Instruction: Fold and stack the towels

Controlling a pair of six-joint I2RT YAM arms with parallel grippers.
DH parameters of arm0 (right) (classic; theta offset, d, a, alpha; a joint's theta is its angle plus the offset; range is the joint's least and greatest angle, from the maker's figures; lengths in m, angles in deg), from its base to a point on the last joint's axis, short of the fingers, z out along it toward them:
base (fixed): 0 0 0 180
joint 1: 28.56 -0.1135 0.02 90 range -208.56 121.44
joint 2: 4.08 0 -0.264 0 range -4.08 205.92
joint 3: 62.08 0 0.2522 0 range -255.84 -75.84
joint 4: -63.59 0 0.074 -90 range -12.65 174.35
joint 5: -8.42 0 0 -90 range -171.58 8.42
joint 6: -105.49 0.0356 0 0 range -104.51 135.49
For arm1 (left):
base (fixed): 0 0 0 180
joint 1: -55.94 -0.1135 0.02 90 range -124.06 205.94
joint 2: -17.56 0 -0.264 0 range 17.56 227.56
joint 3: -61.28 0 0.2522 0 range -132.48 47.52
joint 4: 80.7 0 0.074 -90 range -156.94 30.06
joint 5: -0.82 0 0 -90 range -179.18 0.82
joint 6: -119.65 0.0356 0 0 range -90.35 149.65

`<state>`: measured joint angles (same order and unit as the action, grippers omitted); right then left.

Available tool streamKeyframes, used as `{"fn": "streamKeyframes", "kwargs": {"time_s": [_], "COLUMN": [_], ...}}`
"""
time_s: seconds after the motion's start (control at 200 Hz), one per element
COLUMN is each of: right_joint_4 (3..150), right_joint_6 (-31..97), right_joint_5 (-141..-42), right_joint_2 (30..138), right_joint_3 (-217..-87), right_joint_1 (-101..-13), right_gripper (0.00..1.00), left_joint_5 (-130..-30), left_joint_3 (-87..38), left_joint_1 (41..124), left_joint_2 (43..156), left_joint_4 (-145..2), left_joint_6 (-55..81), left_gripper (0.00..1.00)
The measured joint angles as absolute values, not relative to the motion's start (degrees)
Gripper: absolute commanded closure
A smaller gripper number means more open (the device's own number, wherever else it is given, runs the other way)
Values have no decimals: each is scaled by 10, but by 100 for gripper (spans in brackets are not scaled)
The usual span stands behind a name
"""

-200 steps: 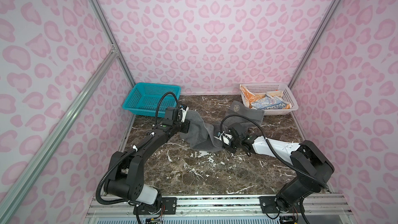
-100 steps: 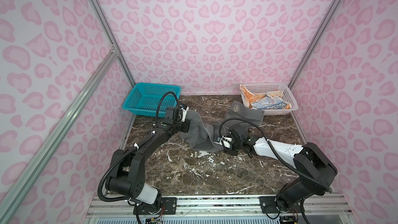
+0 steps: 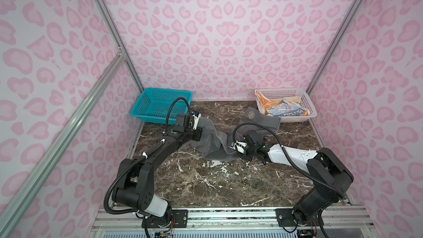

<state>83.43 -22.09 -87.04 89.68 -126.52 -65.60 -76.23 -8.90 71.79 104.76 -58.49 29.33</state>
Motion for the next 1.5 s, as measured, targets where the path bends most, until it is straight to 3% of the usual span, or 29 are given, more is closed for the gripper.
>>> {"fn": "streamKeyframes", "kwargs": {"time_s": [0.04,0.395,0.795,0.94,1.025,1.135,1.285,1.5], "right_joint_4": [836,856,900,919,937,967,997,1036], "right_joint_6": [-224,-246,-263,-260,-251,-227,-195,-146], "right_joint_5": [-875,-891,-887,-898,-912,-938,-962,-981], "right_joint_2": [894,826,814,821,829,843,865,896], "right_joint_3": [-1265,-1269,-1285,-1303,-1319,-1350,-1395,-1441], "right_joint_1": [-654,-644,-641,-633,-624,-606,-590,-572], "right_gripper": [100,100,100,100,100,100,100,100], "left_joint_5": [-761,-724,-636,-601,-582,-563,-551,-559], "left_joint_3": [-89,-84,-87,-94,-95,-95,-97,-110], "left_joint_1": [718,706,698,698,698,698,698,698], "left_joint_2": [1048,1022,1010,1010,1010,1009,1010,1040], "left_joint_4": [-584,-579,-577,-576,-576,-576,-576,-577], "left_joint_6": [293,299,317,319,319,320,323,322], "left_gripper": [96,93,73,58,57,63,96,97]}}
